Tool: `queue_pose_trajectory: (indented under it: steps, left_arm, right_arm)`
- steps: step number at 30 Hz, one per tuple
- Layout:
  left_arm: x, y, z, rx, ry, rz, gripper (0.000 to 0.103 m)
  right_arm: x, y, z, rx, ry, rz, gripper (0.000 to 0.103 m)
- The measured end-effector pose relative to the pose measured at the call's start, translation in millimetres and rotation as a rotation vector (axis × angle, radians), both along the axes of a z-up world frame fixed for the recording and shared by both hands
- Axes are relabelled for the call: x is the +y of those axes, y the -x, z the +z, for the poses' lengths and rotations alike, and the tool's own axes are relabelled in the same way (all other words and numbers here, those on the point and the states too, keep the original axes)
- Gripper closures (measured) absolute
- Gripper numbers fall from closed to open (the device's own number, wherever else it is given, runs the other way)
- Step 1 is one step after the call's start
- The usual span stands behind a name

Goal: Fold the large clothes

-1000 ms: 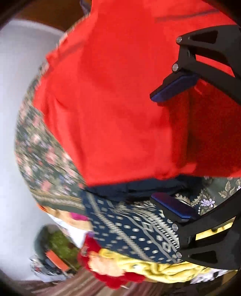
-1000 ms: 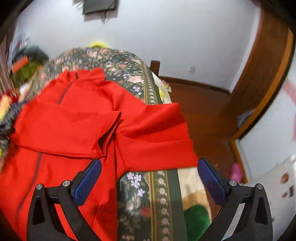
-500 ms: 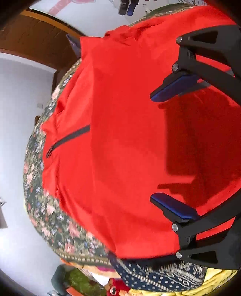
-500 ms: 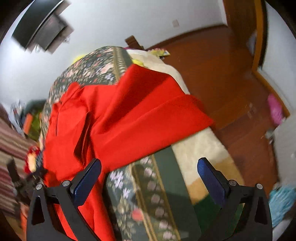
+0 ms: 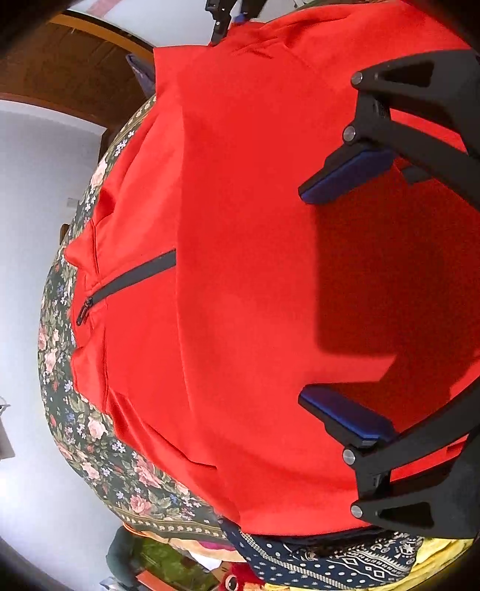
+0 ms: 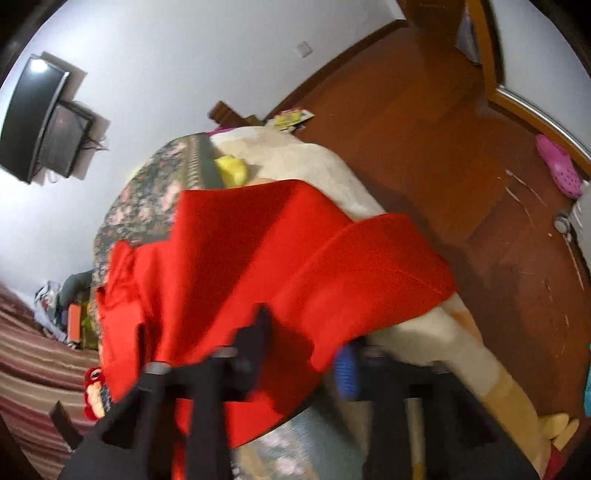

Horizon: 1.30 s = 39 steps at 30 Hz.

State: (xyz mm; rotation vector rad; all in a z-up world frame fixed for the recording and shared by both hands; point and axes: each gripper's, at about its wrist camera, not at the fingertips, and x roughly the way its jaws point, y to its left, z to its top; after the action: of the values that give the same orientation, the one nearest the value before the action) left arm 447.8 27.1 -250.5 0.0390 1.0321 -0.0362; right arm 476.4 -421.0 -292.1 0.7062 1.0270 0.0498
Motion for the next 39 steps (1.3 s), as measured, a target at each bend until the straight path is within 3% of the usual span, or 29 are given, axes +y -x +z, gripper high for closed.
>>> queue_pose_trajectory:
  steps: [4,10,15,19,22,27,34,37,39]
  left_arm:
    - [6.0,9.7,6.8,0.005,0.017,0.0,0.003]
    - [22.5,34.5,34.3,-0.045,0.031,0.008,0.003]
    - [43.5,60.6,60.1,-0.1,0.051,0.023,0.003]
    - [56.6,75.8,67.6,-0.117,0.036,0.023,0.003]
    - [64.9,86.1,65.5,-0.117,0.021,0.023,0.003]
    - [81.0,101.6,54.1,-0.095,0.015,0.032,0.003]
    - [97.9,114.9,39.4,-0.059,0.027,0.059,0.003]
    - [101.2,118.7,35.9,-0.048,0.031,0.069,0.003]
    - [100.7,120.9,35.4,-0.044,0.035,0.073,0.003]
  right_arm:
    - [16.9,5.5,39.5,-0.067,0.154,0.04,0.092]
    - [50.0,13.1,119.5,-0.206,0.196,0.091,0.096]
    - [119.7,21.3,184.4,-0.318,0.277,0.218,0.096]
    - [181.7,30.1,203.2,-0.353,0.296,0.332,0.096]
    - [229.3,37.4,194.7,-0.341,0.32,0.431,0.096]
    - [289.6,42.8,129.1,-0.198,0.37,0.566,0.096]
    - [306.4,53.5,41.5,0.07,0.496,0.587,0.095]
    - [304.9,61.0,37.1,0.069,0.502,0.598,0.095]
    - [302.6,62.8,34.2,0.124,0.496,0.616,0.095]
